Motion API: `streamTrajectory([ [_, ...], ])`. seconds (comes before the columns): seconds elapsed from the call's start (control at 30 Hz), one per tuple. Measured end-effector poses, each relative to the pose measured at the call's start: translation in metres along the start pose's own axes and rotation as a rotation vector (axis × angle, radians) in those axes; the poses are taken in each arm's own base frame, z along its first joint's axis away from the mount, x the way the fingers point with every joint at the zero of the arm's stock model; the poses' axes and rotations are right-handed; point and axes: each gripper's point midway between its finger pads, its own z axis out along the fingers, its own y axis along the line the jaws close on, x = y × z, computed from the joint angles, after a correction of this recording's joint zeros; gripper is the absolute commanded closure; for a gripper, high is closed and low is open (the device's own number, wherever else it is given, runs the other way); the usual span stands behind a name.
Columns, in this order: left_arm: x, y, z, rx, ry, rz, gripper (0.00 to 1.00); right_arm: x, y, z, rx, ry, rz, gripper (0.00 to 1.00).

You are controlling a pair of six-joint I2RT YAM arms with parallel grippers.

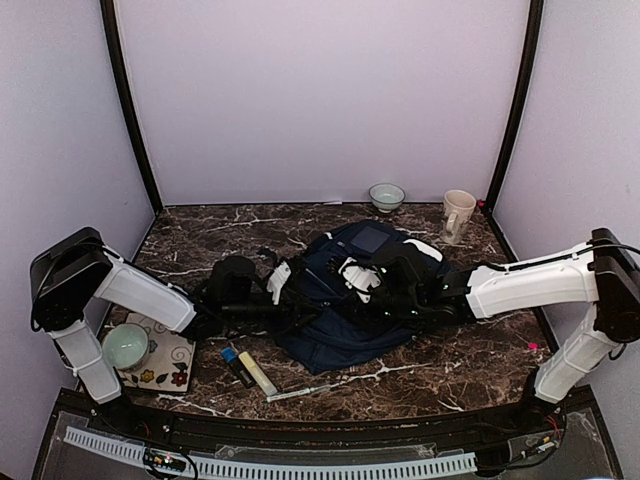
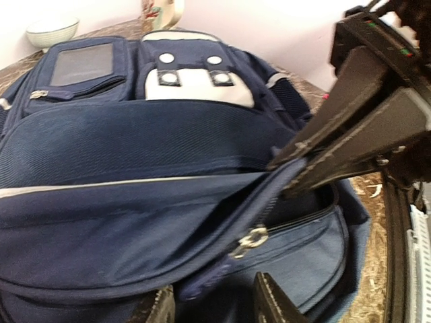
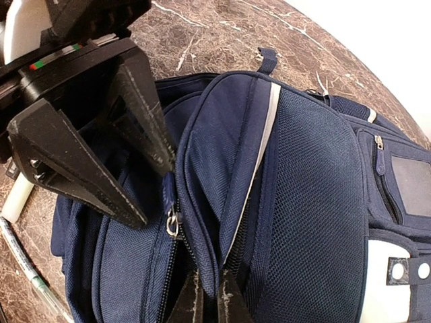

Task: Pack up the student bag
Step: Grab the upper front pocket of the student bag.

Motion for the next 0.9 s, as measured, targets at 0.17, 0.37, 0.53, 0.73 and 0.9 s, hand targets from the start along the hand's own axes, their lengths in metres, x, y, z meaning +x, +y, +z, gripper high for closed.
streamTrajectory([
  [0.17,-0.006,-0.014,-0.001,0.069,-0.035,0.013,0.70,0.000,0.001,0.000,-0.006,-0.002,0.001,1.00],
  [0.37,-0.012,-0.023,-0.003,0.109,-0.068,0.029,0.79,-0.001,0.001,0.000,-0.009,-0.002,0.001,1.00],
  [0.53,-0.011,-0.022,-0.003,0.101,-0.068,0.029,0.72,-0.001,0.002,0.000,-0.011,-0.003,0.001,1.00],
  [0.73,-0.007,-0.014,-0.002,0.056,-0.049,0.016,0.67,-0.001,0.002,0.000,-0.014,-0.002,0.001,1.00],
  [0.9,-0.008,-0.012,-0.001,0.044,-0.047,0.016,0.75,-0.001,0.002,0.000,-0.016,-0.002,0.002,1.00],
])
